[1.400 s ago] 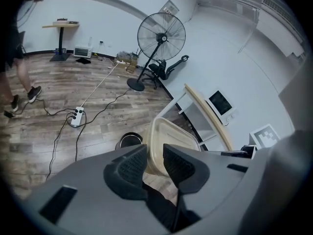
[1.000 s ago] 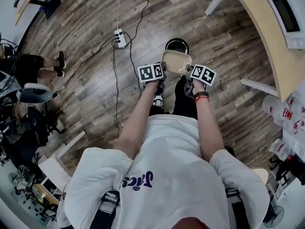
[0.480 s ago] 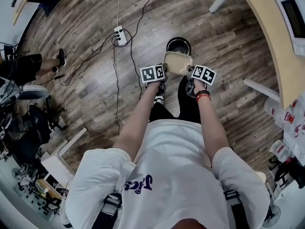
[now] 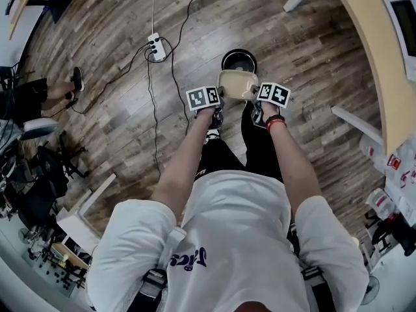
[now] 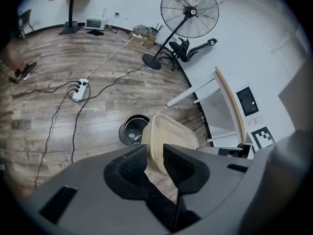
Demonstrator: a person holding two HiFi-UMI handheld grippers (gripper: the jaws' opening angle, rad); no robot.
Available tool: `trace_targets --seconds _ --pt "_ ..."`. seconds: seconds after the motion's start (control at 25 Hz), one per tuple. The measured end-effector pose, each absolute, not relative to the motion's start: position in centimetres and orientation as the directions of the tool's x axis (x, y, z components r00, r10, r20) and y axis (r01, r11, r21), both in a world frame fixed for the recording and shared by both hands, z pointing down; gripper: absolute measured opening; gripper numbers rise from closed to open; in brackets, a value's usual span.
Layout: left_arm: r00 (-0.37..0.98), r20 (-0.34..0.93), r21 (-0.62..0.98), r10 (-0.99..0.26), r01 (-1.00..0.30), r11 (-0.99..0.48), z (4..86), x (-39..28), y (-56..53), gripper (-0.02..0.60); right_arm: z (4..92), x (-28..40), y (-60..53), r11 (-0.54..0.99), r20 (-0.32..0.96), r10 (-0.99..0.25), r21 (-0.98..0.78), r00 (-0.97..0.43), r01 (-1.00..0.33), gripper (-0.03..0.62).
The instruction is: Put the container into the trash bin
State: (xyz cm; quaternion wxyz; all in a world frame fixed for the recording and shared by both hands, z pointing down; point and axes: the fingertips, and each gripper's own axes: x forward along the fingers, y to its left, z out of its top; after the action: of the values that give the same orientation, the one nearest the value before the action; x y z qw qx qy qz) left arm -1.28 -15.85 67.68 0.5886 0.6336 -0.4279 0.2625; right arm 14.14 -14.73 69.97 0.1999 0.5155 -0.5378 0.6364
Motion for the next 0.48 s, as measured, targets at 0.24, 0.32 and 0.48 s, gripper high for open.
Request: trace_targets --seconds 0.24,0.32,0.48 --pt "0.488 0.844 0.518 -0.223 -0.849 0.104 70.9 -0.5 -17.7 0.103 73.1 14.9 -17.4 -0.297 0.883 -0.242 -0.462 -0.402 -0.835 0.109" --pt "0.487 0.846 0.517 -0.220 -0.848 0.113 71.9 -0.1 -18.3 0.103 74.1 15.3 -18.3 -0.281 0.885 -0.227 -0.458 -0.406 -0.843 0.109" --pt "0.498 0.841 0.527 -0.213 -0.843 0.108 74.2 0.7 -19.8 0.103 76.2 16.0 -20.0 -0.236 0.887 -0.210 -0.454 -0.411 -0.859 0.114"
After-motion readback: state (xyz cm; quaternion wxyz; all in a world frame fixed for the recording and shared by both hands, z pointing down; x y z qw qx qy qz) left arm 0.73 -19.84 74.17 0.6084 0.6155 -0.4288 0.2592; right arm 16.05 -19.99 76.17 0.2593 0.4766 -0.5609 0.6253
